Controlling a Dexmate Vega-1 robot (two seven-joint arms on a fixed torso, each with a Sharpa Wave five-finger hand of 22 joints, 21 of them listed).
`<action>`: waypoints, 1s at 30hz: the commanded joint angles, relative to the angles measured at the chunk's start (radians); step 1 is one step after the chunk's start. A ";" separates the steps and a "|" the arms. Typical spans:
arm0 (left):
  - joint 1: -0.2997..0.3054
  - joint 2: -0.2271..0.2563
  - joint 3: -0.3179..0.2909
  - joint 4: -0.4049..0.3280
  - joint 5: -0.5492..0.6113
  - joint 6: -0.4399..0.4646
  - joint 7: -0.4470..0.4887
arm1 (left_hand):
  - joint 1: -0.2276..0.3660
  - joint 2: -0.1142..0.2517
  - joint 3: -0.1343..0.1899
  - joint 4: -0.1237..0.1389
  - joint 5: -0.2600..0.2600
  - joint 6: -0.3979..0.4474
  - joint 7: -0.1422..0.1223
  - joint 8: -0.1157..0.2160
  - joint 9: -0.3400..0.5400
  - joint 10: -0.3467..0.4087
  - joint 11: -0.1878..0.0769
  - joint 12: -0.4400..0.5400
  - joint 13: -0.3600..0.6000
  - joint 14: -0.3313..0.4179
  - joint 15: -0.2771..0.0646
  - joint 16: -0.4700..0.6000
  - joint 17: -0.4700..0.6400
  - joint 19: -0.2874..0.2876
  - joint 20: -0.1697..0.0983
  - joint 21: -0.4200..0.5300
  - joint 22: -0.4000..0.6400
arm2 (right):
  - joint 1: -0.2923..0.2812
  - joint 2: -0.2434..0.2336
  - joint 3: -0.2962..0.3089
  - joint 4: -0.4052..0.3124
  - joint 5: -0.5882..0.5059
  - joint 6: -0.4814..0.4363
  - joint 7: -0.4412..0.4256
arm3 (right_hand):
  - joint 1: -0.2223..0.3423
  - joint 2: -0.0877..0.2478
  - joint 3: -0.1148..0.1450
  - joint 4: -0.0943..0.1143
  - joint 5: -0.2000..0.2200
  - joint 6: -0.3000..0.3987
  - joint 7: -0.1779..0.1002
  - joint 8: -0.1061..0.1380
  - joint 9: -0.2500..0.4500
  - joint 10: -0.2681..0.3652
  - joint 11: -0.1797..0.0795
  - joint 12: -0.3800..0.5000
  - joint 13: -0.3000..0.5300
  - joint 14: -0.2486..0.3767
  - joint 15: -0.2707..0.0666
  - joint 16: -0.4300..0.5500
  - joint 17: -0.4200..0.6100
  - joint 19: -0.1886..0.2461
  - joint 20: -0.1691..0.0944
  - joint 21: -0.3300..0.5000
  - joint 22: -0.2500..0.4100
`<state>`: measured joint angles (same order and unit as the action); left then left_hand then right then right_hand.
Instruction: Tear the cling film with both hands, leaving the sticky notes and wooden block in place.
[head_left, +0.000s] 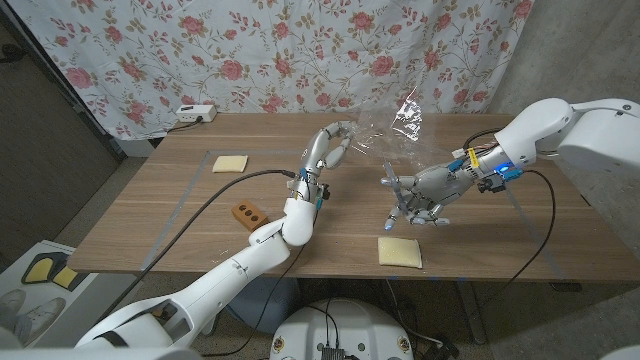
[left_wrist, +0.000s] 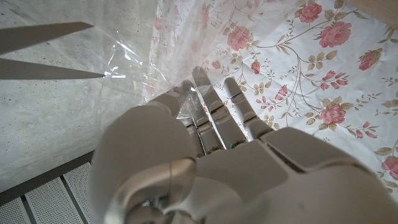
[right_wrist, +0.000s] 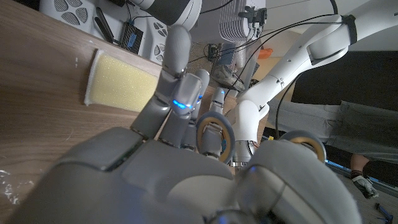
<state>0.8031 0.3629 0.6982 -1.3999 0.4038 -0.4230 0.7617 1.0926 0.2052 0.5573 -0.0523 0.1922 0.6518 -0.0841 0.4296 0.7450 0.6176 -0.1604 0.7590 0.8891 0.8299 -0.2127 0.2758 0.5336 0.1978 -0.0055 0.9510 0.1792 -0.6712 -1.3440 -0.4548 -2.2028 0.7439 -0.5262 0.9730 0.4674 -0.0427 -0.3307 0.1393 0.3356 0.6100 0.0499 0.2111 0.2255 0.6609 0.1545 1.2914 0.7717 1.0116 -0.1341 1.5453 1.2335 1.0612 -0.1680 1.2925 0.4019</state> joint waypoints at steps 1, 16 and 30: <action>0.007 0.017 -0.013 0.007 0.037 -0.017 0.018 | 0.010 -0.004 0.003 0.010 -0.001 -0.014 -0.004 0.009 0.008 -0.018 0.012 0.012 0.008 -0.017 -0.002 -0.007 0.008 -0.008 -0.002 0.006 0.004 | 0.004 0.016 -0.008 0.022 -0.008 -0.003 0.012 | 0.004 0.015 0.002 0.003 -0.002 -0.117 0.138 0.004 0.003 0.151 -0.118 0.006 0.004 -0.023 -0.056 -0.001 0.002 0.015 -0.051 0.000 0.001; -0.014 0.037 0.008 0.025 0.117 -0.004 0.044 | 0.004 -0.005 0.005 0.024 0.007 -0.011 -0.020 0.011 0.003 -0.044 0.005 0.019 0.007 -0.052 -0.008 -0.027 0.020 -0.018 -0.025 0.004 0.000 | 0.032 0.038 -0.029 0.035 -0.023 -0.024 0.029 | 0.007 0.018 0.002 0.002 -0.005 -0.116 0.139 0.004 0.003 0.151 -0.118 0.005 0.003 -0.023 -0.056 -0.002 0.002 0.017 -0.051 0.001 0.002; -0.021 0.079 0.024 0.006 0.171 0.002 0.057 | 0.009 -0.007 0.005 0.024 0.010 -0.003 -0.027 0.015 -0.001 -0.045 0.001 0.033 0.011 -0.047 -0.009 -0.023 0.036 -0.021 -0.032 0.003 -0.002 | 0.052 0.053 -0.048 0.041 -0.037 -0.038 0.043 | 0.010 0.020 0.001 0.001 -0.008 -0.115 0.140 0.004 0.003 0.153 -0.115 0.004 -0.001 -0.022 -0.055 -0.002 0.002 0.019 -0.051 0.003 0.005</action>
<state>0.7894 0.4112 0.7091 -1.3801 0.5139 -0.4296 0.7999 1.0925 0.2051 0.5626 -0.0328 0.1964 0.6448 -0.1092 0.4371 0.7408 0.5766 -0.1589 0.7843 0.8951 0.7887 -0.2181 0.2514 0.5634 0.1779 -0.0256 0.9509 0.1767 -0.6395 -1.3078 -0.4835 -2.1676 0.7199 -0.5500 1.0036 0.4778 -0.0323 -0.3307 0.1393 0.3279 0.6099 0.0499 0.2111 0.2254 0.6625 0.1530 1.2914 0.7708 1.0133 -0.1357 1.5453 1.2335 1.0612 -0.1680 1.2925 0.4018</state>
